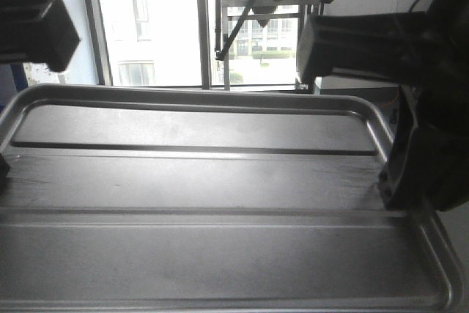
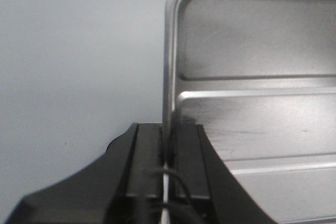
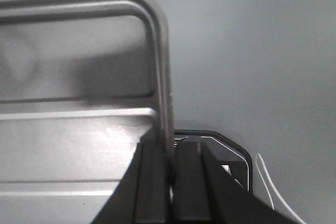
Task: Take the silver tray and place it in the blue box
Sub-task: 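Hold the tray level with both grippers while the base drives to the blue crate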
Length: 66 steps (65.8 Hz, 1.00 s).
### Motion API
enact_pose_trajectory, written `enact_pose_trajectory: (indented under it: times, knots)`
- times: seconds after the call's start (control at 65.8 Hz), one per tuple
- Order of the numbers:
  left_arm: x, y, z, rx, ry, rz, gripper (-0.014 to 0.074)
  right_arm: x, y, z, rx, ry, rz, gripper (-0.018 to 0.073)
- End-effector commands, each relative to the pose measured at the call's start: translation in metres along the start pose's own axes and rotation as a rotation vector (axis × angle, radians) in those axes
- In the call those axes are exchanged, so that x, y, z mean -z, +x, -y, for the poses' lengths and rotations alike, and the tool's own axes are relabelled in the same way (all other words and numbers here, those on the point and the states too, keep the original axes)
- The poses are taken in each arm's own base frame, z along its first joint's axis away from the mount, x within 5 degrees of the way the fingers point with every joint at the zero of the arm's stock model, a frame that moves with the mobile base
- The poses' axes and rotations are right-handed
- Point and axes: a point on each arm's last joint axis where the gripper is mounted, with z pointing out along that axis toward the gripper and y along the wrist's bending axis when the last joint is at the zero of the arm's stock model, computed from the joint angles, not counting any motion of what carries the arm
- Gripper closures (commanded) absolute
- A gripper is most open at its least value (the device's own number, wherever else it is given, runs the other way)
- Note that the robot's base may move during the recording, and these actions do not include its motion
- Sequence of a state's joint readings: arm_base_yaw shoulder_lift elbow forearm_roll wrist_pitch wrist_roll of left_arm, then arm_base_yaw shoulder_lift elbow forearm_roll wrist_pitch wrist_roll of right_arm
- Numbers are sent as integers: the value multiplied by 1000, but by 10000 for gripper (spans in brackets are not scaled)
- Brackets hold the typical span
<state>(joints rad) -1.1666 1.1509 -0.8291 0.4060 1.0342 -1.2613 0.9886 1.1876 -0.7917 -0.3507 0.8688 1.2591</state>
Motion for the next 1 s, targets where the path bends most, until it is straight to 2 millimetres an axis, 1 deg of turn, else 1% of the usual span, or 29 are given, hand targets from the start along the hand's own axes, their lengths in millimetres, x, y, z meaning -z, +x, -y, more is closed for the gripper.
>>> enact_pose_trajectory:
  times: [0.0,0.988]
  knots:
    - [10,-5,-2,0,-2,38,611,11,-8,0,9,-19,58,500]
    - [9,-5,-2,-1,-6,36,611,11,-9,0,13,-18,62,500]
